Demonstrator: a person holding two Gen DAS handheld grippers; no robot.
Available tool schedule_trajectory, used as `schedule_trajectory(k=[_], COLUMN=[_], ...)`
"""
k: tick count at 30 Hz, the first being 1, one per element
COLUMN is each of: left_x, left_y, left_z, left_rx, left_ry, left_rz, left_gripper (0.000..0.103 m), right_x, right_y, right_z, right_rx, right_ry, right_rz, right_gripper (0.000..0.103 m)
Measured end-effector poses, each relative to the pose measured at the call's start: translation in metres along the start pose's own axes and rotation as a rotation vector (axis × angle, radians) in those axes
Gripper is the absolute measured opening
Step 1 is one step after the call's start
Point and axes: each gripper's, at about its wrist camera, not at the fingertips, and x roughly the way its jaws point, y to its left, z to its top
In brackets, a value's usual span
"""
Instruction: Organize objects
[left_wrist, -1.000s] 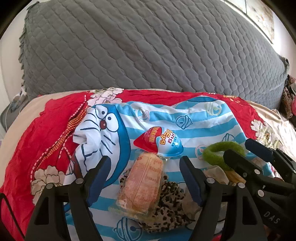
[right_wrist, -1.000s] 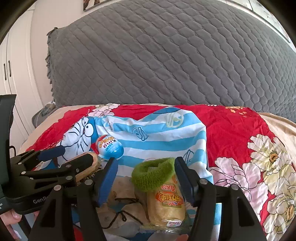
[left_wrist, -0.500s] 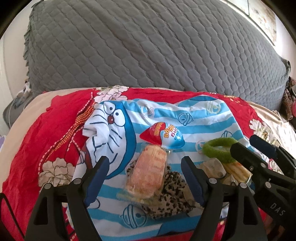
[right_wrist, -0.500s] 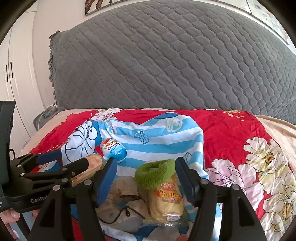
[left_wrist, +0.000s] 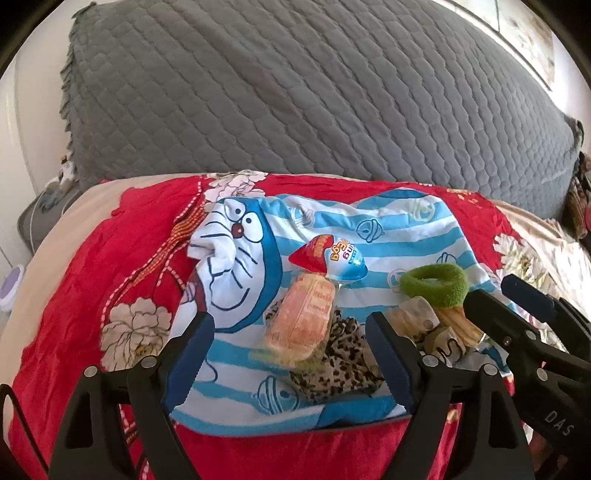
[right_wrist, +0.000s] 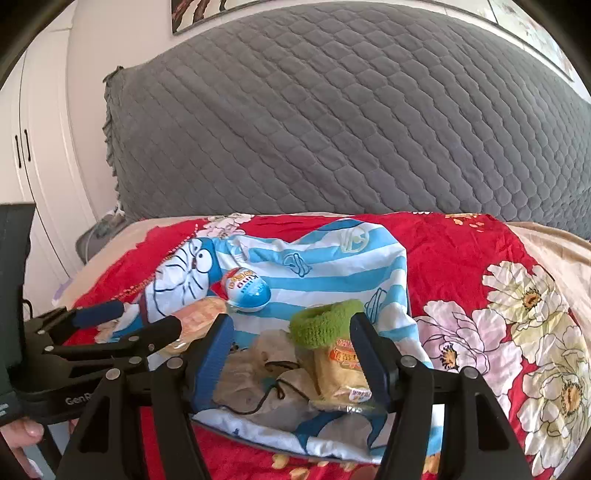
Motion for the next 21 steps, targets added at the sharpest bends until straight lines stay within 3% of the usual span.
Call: schedule_trajectory(k=[4,13,21], left_x=[-0.013,-0.045,-0.069], left_y=[0.001,0.007,0.011], left_z=[-0.005,-0.007,-0.008], left_rx=[0.007,-0.002,-0.012], left_ry=[-0.001,-0.007,-0.017], left_rz=[0.007,-0.002,-0.015], left_gripper=[0.092,0.092,0.092], right_x=[-0.009,-0.035,-0.059], right_y=[0.002,0.007,0.012], right_z=[0.001,0.012,0.018], right_rx=[-0.001,-0.023,-0.016], right_ry=[0.015,0.029,0.024], right_rz=[-0.004,-0.03,-0.041], right_gripper=[0.065,0.066,0.076])
